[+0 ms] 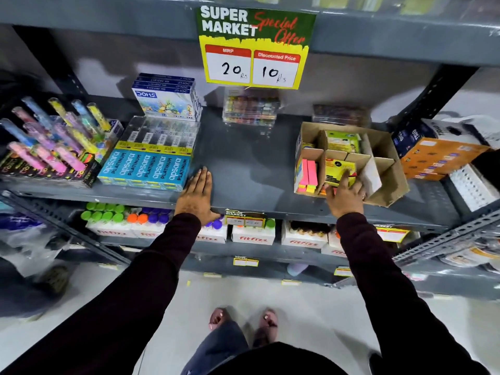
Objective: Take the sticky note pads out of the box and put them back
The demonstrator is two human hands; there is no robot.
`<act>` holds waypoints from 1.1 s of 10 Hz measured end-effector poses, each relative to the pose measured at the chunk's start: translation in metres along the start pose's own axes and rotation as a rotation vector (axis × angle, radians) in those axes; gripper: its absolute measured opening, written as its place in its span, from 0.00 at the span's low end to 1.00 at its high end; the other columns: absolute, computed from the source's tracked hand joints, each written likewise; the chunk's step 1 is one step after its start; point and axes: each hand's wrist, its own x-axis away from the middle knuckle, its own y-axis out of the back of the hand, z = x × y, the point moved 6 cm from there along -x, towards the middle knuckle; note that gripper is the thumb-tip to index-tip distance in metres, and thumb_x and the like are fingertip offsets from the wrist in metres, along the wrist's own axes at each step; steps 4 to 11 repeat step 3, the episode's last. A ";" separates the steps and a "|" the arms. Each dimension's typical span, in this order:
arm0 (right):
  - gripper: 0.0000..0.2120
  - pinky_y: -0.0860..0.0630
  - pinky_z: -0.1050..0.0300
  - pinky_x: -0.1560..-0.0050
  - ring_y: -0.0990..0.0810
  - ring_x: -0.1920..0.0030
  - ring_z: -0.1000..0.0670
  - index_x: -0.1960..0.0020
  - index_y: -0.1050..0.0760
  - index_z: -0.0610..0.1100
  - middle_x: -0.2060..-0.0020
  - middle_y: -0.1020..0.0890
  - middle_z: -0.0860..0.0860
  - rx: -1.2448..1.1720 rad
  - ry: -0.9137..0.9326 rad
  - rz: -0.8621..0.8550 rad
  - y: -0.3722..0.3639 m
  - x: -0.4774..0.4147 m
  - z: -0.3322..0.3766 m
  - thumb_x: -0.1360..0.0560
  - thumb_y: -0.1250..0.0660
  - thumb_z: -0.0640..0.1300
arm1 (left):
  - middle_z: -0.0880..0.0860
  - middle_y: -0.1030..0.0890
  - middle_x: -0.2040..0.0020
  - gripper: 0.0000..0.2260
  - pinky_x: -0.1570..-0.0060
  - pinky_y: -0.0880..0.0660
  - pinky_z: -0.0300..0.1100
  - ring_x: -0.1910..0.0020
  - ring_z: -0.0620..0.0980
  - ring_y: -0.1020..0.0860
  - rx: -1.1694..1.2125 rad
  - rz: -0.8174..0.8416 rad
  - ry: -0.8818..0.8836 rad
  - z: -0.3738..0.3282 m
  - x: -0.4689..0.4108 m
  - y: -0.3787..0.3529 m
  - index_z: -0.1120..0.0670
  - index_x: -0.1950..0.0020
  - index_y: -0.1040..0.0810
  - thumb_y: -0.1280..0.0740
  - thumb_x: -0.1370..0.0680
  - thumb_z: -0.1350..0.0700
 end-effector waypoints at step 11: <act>0.28 0.34 0.38 0.34 0.38 0.30 0.33 0.27 0.41 0.39 0.30 0.36 0.33 0.045 0.055 -0.182 0.032 0.046 0.060 0.23 0.40 0.49 | 0.63 0.58 0.23 0.51 0.25 0.54 0.50 0.24 0.57 0.56 0.005 0.200 -0.005 -0.008 0.004 0.029 0.64 0.27 0.60 0.27 0.32 0.46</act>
